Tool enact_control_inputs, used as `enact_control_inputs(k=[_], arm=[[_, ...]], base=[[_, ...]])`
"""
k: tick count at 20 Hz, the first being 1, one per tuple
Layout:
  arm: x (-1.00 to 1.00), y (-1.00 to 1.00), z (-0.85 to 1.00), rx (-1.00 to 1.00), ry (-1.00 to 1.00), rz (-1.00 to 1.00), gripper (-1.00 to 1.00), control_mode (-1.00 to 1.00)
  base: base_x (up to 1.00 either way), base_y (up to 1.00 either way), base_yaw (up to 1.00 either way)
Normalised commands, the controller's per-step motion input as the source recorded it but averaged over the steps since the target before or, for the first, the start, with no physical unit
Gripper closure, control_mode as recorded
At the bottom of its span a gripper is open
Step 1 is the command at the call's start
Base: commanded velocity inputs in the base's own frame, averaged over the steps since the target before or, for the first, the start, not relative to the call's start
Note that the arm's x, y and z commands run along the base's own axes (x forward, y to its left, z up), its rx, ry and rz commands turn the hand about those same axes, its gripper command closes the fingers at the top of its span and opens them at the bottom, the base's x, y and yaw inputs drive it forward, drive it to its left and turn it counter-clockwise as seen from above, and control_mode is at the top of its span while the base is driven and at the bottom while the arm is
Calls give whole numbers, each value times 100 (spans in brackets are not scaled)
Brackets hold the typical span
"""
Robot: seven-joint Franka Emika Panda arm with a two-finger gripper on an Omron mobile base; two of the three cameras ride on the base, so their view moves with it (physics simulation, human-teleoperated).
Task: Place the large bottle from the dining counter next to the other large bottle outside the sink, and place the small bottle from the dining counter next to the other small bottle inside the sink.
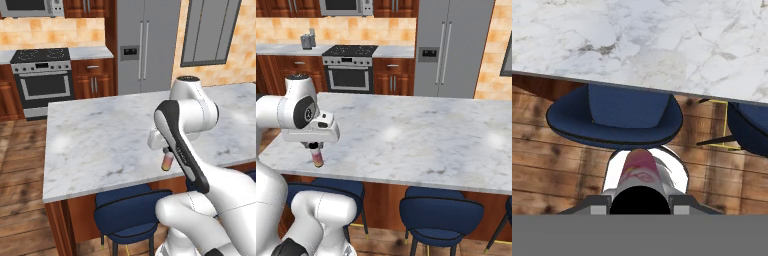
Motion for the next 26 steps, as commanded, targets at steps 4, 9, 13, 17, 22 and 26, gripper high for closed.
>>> enact_control_inputs(k=[4,9,13,17,22,26], arm=[[0,0,0,0,0,0,100,-100],[0,0,0,0,0,0,100,-100],[0,0,0,0,0,0,100,100],[0,0,0,0,0,0,100,100],[0,0,0,0,0,0,100,100],[0,0,0,0,0,0,100,100]], base=[[0,0,0],[0,0,0],[-30,11,0],[-91,45,0],[-72,89,0],[-21,100,3]])
